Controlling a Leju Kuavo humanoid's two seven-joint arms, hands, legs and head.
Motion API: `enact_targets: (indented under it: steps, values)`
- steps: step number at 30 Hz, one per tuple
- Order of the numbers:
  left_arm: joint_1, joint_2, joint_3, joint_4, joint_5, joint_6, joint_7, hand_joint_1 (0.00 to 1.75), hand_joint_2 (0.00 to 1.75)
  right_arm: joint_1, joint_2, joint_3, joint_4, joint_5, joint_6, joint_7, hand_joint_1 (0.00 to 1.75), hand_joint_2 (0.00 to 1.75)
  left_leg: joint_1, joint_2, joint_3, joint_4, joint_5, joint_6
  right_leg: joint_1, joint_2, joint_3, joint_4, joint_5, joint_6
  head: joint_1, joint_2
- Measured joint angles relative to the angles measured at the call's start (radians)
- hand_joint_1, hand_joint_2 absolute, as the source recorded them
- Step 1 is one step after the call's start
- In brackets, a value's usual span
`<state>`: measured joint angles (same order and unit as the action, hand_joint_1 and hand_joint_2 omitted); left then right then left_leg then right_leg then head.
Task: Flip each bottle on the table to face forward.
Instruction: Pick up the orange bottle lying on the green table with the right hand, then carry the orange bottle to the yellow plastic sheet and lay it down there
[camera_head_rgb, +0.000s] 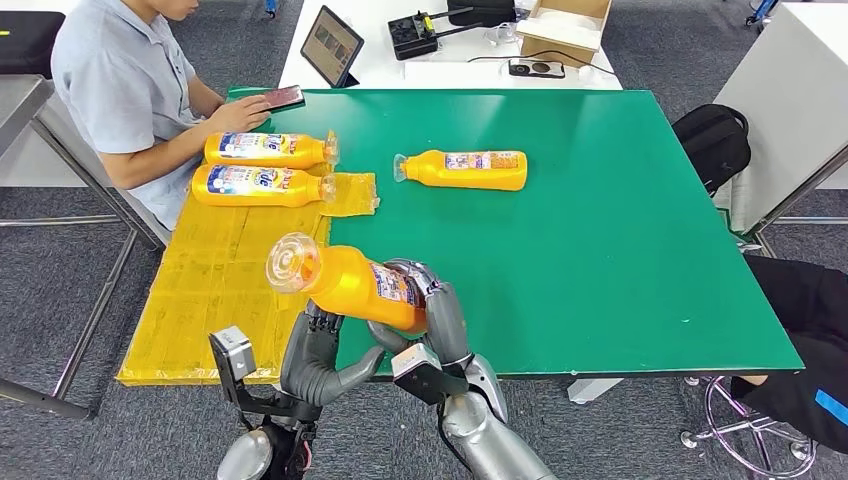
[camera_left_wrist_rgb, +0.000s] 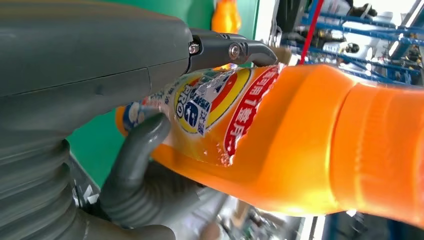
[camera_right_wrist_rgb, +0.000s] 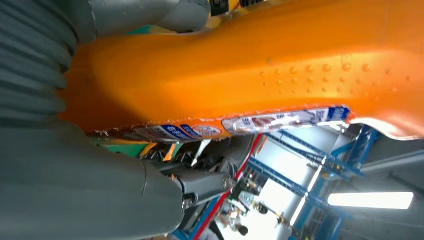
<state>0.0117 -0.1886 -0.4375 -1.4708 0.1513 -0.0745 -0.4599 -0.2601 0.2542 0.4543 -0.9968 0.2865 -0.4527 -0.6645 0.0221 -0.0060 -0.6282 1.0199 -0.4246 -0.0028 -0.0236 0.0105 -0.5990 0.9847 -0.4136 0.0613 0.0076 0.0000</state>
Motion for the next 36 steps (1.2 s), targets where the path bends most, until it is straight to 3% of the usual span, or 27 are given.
enact_targets:
  steps: [9,10,14,16,18,21,22,24,25,28,32,36]
  values:
    - [-0.029,-0.001,-0.008,0.056,-0.100,0.100,-0.002,0.00,1.75,-0.022,0.026,0.053,0.067,-0.012,0.022,0.000,1.75,1.75,0.000,0.000,0.000,0.000,0.000,0.000,0.000,0.000,0.000,0.000,0.000,0.000,0.000,0.000]
    - [-0.033,-0.001,-0.008,0.061,-0.103,0.107,-0.001,0.07,1.75,-0.024,0.030,0.060,0.075,-0.011,0.029,0.000,1.75,1.75,0.000,0.000,0.000,0.000,0.000,0.000,0.000,0.000,0.000,0.000,0.000,0.000,0.000,0.000]
    - [-0.046,-0.002,-0.002,0.080,-0.106,0.132,0.003,1.59,1.75,-0.030,0.041,0.078,0.105,-0.015,0.056,0.000,1.75,1.75,0.000,0.000,0.000,0.000,0.000,0.000,0.000,0.000,0.000,0.000,0.000,0.000,0.000,0.000]
    - [-0.049,-0.003,0.003,0.089,-0.095,0.136,0.007,1.72,1.75,-0.034,0.046,0.080,0.120,-0.019,0.061,0.000,1.75,1.75,0.000,0.000,0.000,0.000,0.000,0.000,0.000,0.000,0.000,0.000,0.000,0.000,0.000,0.000]
    - [-0.049,-0.004,0.010,0.095,-0.067,0.125,0.008,1.75,1.75,-0.039,0.048,0.082,0.135,-0.016,0.061,0.000,1.74,1.75,0.000,0.000,0.000,0.000,0.000,0.000,0.000,0.000,0.000,0.000,0.000,0.000,0.000,0.000]
    - [-0.045,-0.005,0.025,0.099,0.000,0.082,0.009,1.75,1.75,-0.046,0.049,0.088,0.157,-0.011,0.064,0.000,1.25,1.75,0.000,0.000,0.000,0.000,0.000,0.000,0.000,0.000,0.000,0.000,0.000,0.000,0.000,0.000]
    - [-0.043,-0.005,0.030,0.100,0.020,0.068,0.009,1.75,1.75,-0.048,0.050,0.091,0.163,-0.011,0.068,0.000,0.82,1.75,0.000,0.001,0.000,0.000,0.000,0.000,0.000,0.000,-0.001,0.000,0.000,0.000,0.000,0.000]
    - [-0.039,-0.005,0.041,0.100,0.047,0.051,0.007,1.75,1.75,-0.054,0.052,0.099,0.176,-0.009,0.082,0.000,0.27,1.75,0.000,0.001,0.000,0.000,0.000,0.000,0.000,0.000,-0.001,0.000,0.000,0.000,0.000,0.000]
    - [-0.037,-0.005,0.045,0.100,0.055,0.046,0.005,1.75,1.75,-0.056,0.052,0.104,0.182,-0.007,0.091,0.000,0.00,1.31,0.000,0.001,0.000,0.000,0.000,0.000,0.000,0.000,-0.001,0.000,0.000,0.000,0.000,0.000]
    - [-0.038,-0.005,0.056,0.100,0.078,0.031,0.001,1.75,1.75,-0.058,0.053,0.121,0.196,0.004,0.104,0.000,0.00,0.00,0.000,0.001,0.000,0.000,0.000,0.000,0.000,0.000,-0.001,0.000,0.000,0.000,0.000,0.000]
    - [-0.045,-0.005,0.066,0.101,0.105,0.007,-0.002,1.75,1.75,-0.050,0.050,0.150,0.196,0.007,0.061,0.000,0.00,0.00,0.000,0.001,0.000,0.000,0.000,0.000,0.000,0.000,-0.001,0.000,0.000,0.000,0.000,0.000]
    - [-0.079,0.006,0.072,0.123,0.030,0.048,-0.002,1.75,1.75,-0.034,0.026,0.200,0.149,-0.006,-0.069,0.000,0.00,0.00,0.000,0.000,0.000,0.000,0.000,0.000,0.000,0.000,-0.001,0.000,0.000,0.000,0.000,0.000]
